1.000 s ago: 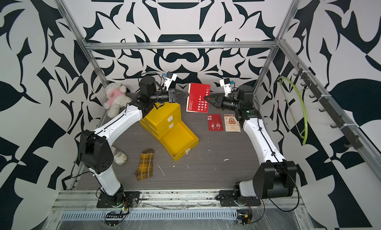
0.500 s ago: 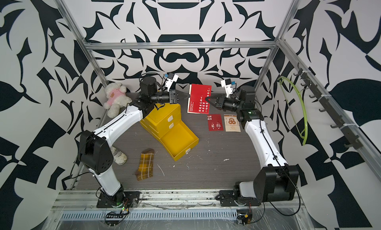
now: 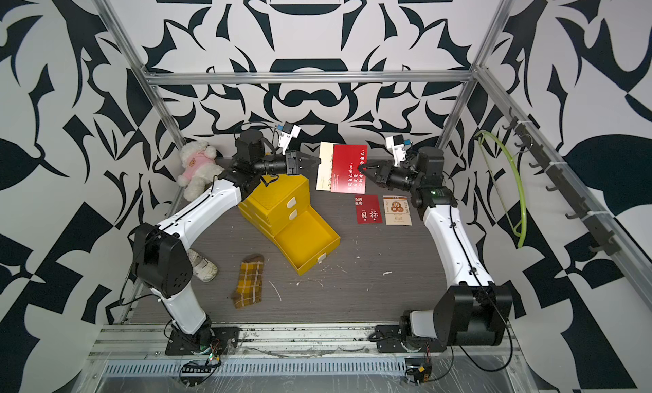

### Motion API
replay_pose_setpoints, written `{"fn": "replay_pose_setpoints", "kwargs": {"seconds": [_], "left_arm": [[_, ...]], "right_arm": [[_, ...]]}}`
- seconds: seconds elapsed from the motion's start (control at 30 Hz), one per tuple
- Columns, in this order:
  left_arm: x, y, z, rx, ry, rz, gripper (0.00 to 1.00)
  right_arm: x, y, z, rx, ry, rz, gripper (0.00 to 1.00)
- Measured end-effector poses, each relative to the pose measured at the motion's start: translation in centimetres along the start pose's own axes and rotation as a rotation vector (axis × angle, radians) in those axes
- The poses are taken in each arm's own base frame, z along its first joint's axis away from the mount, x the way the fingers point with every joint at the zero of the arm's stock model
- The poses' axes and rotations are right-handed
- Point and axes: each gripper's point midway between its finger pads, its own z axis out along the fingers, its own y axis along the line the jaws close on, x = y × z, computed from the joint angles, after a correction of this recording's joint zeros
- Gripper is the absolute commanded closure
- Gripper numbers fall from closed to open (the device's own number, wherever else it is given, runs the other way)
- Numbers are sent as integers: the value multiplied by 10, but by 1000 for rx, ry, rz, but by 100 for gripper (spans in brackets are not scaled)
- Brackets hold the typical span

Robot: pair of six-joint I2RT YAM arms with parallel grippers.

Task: Take the postcards out of the drawer
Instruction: Place the postcard at the center of the board.

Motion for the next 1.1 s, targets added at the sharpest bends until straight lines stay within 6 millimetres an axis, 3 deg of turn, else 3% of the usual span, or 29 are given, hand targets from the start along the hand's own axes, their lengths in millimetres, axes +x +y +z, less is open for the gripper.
{"fn": "replay_pose_setpoints", "kwargs": {"seconds": [0.1,0.5,0.87,1.1], "left_arm": [[0,1,0,-4,-2,-2,100],[-3,8,-8,-41,-9,9,100],[-41,3,-69,-147,-123,96,100],[-31,21,-96,-223,-145,66,100]], "right_arm": [[0,1,0,-2,-1,4,100],[2,-9,-4,34,2,-4,100],[4,-32,-35,204,-35,-20,100],[36,-75,-41,360,29,54,100]]}}
